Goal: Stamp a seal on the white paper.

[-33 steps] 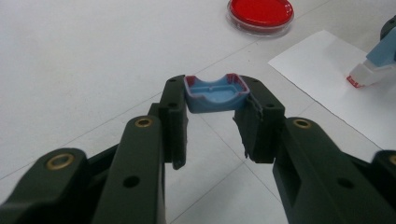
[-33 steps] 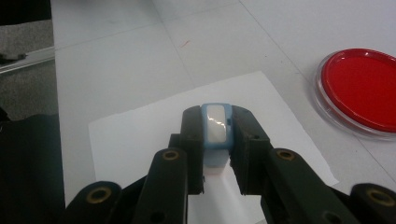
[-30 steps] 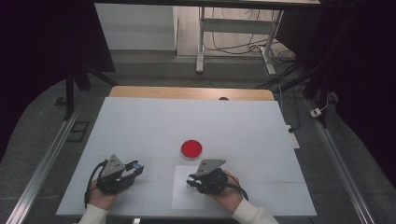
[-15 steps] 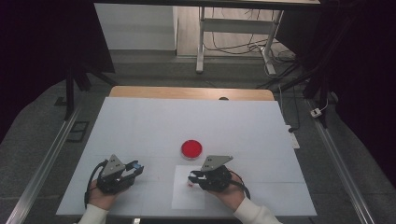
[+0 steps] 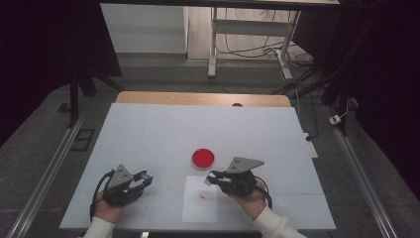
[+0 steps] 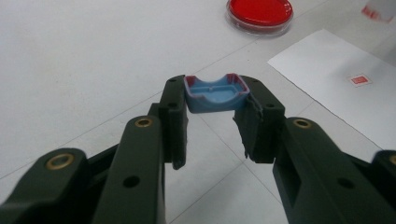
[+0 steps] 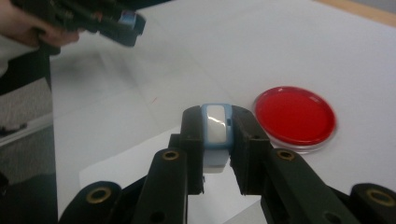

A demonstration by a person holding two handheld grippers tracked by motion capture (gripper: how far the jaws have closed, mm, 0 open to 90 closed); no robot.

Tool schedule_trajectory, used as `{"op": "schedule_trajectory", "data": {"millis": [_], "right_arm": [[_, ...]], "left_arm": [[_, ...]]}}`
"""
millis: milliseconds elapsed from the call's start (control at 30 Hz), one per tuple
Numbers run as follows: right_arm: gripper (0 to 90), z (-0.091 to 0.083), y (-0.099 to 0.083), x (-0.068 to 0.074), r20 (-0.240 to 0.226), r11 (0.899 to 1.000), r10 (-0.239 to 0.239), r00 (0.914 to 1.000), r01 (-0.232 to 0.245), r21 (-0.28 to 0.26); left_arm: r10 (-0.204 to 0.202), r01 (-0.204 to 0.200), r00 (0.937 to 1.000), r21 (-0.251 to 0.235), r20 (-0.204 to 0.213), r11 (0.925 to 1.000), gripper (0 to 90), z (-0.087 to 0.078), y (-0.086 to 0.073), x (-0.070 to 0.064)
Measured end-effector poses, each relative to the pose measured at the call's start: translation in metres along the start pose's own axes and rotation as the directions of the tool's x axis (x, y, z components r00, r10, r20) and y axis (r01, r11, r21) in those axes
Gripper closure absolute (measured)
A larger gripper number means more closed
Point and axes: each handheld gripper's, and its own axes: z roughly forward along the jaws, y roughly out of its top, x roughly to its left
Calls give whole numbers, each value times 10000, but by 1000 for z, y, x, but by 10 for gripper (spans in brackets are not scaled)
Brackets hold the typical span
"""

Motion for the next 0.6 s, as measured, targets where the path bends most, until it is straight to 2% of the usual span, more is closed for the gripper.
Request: {"op": "schedule_trajectory", "data": {"millis": [133, 400, 600], "right_arm": [[754, -8, 2, -9, 155, 9979, 435, 9989, -427, -491], [754, -24, 4, -23, 357, 9913, 735, 9967, -691, -1119], [754, -31, 6, -27, 507, 9856, 789, 9956, -703, -1535]], "left_arm": [[-1, 1, 10000, 1, 0, 10000, 641, 0, 0, 0], [10, -10, 10000, 31, -3, 10000, 641, 1, 0, -1], [23, -24, 10000, 42, 22, 10000, 641, 2, 0, -1]]}}
